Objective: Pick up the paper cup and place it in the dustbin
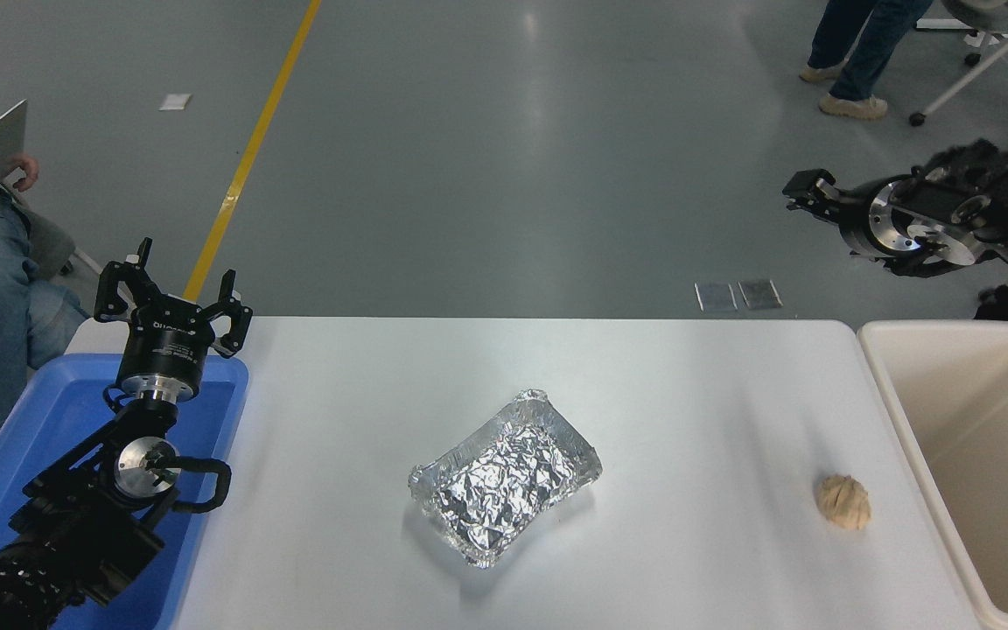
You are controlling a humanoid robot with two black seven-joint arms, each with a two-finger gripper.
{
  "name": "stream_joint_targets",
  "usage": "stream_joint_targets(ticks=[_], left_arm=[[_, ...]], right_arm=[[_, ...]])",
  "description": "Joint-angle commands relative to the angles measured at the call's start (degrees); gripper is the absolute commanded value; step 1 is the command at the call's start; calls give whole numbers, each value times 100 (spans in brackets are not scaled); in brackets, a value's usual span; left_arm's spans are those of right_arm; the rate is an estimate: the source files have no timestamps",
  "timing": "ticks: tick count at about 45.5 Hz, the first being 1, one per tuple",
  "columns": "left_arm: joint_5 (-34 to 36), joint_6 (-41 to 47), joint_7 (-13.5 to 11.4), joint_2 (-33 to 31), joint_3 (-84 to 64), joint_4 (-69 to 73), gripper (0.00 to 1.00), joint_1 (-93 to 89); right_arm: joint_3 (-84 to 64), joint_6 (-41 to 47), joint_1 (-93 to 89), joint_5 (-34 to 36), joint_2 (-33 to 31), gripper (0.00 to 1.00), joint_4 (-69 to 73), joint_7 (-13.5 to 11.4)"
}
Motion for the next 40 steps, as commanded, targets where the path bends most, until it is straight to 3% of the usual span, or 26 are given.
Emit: stream_joint_targets(ticks=[1, 11, 25, 40], left_arm=[[-1, 9, 0, -2, 8, 8, 99, 0], [-1, 9, 0, -2, 8, -1, 99, 0], [-1, 17, 0, -2, 8, 8, 99, 0], [-1, 17, 0, -2, 8, -1, 99, 0]], right_arm=[[-179, 1007, 1335, -439, 179, 100, 1485, -1], [-152, 1367, 2232, -501, 170, 100, 2645, -1], [5, 2704, 3164, -509, -102, 100, 3578, 16], [428, 2704, 3375, -544, 12, 100, 3824, 8]])
